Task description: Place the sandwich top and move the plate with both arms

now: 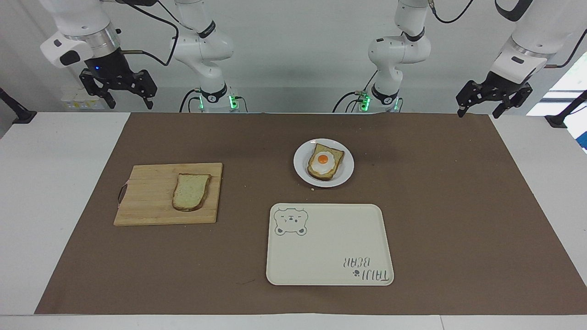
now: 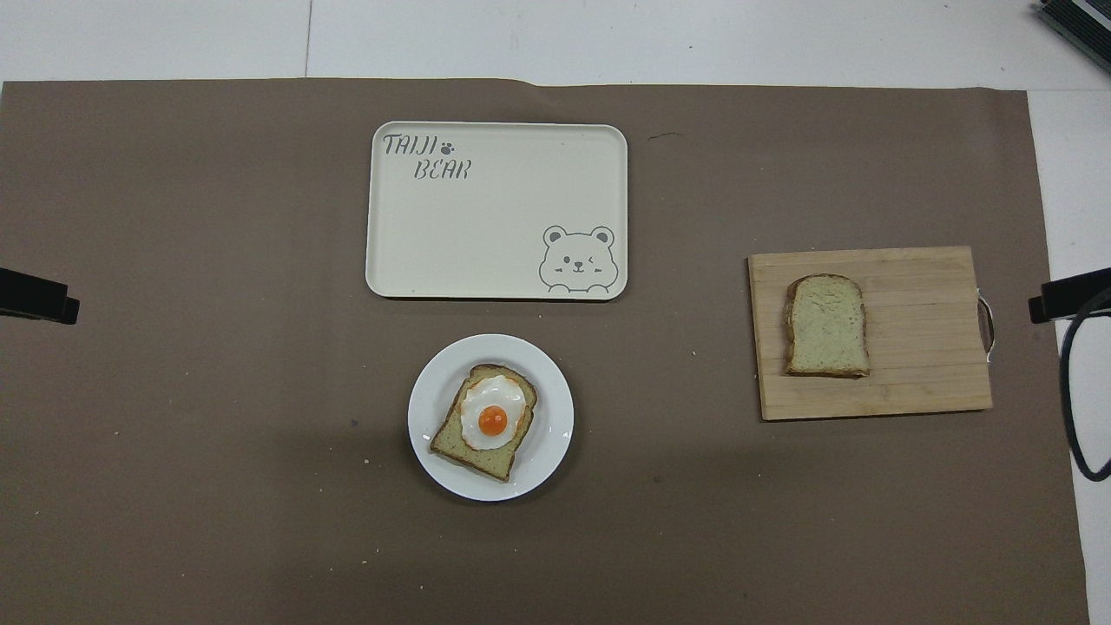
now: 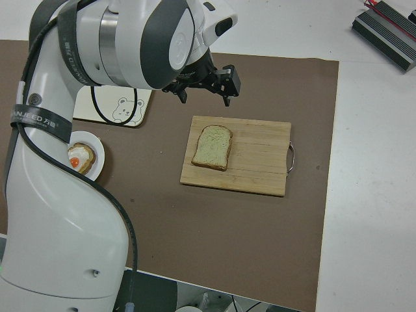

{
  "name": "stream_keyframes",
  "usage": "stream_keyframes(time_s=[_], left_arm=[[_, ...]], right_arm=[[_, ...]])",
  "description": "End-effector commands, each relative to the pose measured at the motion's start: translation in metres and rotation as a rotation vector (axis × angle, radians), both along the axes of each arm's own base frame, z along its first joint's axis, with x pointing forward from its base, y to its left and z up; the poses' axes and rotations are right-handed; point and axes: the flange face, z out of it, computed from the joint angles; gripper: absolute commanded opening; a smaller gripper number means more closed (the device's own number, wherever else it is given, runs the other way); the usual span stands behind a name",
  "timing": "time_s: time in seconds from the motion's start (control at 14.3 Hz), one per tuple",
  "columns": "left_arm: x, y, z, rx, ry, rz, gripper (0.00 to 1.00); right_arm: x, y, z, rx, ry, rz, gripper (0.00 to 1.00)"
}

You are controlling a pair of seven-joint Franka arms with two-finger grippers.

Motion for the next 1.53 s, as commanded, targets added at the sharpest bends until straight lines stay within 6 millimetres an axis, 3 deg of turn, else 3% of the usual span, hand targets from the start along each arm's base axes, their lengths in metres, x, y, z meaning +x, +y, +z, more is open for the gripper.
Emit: stream_keyframes(time_s=[0.0,0.21,0.42,0.56,0.84,1.12,1.47], left_arm=[[-0.009,0.003,0.001,-0.014,0.008,0.000,1.00],[-0.009,0.003,0.001,-0.014,0.008,0.001,1.00],[-0.009,0.003,0.001,-0.014,0.008,0.000,1.00],[-0.009,0.003,0.001,-0.014,0.008,0.000,1.00],[-0.009,0.003,0.001,-0.014,0.008,0.000,1.00],[-0.009,0.003,0.001,-0.014,0.008,0.000,1.00],[-0.009,0.003,0.001,-0.014,0.008,0.000,1.00]], right_arm=[[-0.008,0.001,-0.009,0.028,-0.003,0.008,1.00],[-0.001,0.006,-0.029,0.029,-0.032,0.024,1.00],[0.009,0.010,-0.063,0.027,-0.034,0.035,1.00],[0.012,0.011,-0.092,0.027,-0.012,0.048,1.00],[0.040,0.011,-0.155,0.066,-0.032,0.038,1.00],[0.062,0.009,-0.205,0.082,-0.033,-0.001,1.00],[0.063,-0.002,-0.277,0.142,-0.058,-0.082,1.00]])
